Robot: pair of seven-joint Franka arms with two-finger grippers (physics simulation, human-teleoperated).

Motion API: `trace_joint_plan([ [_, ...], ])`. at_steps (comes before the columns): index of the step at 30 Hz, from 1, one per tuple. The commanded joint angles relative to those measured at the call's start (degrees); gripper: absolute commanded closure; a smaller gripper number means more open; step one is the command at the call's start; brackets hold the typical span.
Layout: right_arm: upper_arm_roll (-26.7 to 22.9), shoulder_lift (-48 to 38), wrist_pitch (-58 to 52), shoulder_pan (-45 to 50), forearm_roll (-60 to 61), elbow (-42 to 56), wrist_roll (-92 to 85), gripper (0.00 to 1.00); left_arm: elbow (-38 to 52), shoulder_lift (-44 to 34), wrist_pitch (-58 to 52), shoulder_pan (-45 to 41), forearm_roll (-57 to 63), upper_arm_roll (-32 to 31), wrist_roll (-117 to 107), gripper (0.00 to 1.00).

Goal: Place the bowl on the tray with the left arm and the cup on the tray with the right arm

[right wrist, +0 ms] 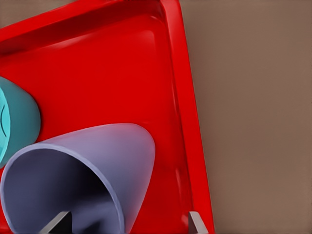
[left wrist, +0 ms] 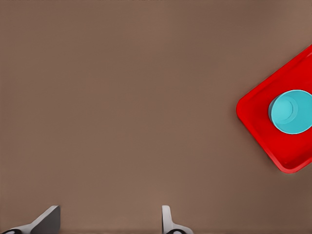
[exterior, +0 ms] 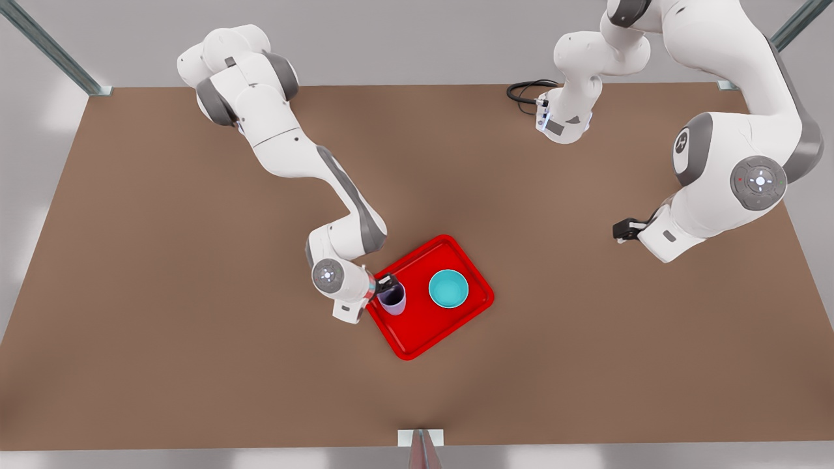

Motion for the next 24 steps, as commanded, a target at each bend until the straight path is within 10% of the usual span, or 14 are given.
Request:
trace_joint_plan([
  [1, 0.00, 0.00, 0.02, 0.00, 0.00, 0.04, 0.09, 0.00, -0.02, -0.04, 0.00, -0.01, 0.01, 0.08, 0.00, 0.00],
  [11, -0.53, -4.31, 0.90, -1.93, 0.18, -0.22, 0.18, 0.00, 0.07, -0.48, -0.09, -0.01, 0.01, 0.08, -0.09, 0.00],
  [15, -8.17, -32.95, -42.60, -9.49, -24.16, -5.06, 0.26, 0.00, 0.07, -0.40, 0.00, -0.01, 0.09, 0.08, -0.09, 0.00],
  [24, -8.96, -44.39, -46.12, -18.11, -26.54, -5.32, -0.53, 0.00, 0.07, -0.22, -0.09, -0.01, 0.36, 0.08, -0.18, 0.00],
])
